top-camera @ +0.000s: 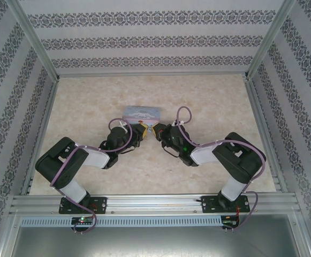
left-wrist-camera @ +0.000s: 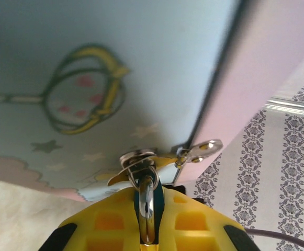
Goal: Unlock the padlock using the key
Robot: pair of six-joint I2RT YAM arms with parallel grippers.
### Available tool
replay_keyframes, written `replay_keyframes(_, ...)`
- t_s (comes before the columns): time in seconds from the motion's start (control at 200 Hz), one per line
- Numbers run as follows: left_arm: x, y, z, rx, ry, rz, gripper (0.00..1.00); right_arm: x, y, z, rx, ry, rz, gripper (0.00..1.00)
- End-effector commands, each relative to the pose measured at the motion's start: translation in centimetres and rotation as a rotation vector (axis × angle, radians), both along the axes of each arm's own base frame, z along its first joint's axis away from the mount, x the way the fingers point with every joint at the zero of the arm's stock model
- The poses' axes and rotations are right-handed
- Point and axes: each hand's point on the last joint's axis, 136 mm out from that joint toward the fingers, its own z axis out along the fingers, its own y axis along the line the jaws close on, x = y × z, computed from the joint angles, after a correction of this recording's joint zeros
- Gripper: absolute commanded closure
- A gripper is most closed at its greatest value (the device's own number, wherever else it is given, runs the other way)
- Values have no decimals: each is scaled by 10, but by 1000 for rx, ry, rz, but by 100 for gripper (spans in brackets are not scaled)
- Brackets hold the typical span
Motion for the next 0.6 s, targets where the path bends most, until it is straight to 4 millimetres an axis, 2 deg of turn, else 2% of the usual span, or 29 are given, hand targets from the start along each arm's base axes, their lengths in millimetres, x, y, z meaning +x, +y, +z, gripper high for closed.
replay_keyframes(0.0,-35,-48,58,-122,-153,-265,100,-10,36,53,-8,-160,178,100)
replay_keyframes(0.11,-35,-47,57,-120,-152,-263,100,-12,35,54,-70,-180,200,100)
replay_keyframes(0.38,-34,-47,57,-128,-155,-259,100,-12,22,15,-32,-74,141,100)
replay_keyframes(0.595,-36,-45,59,-149,-164,-254,100,-16,21,13,-3,-55,136,100)
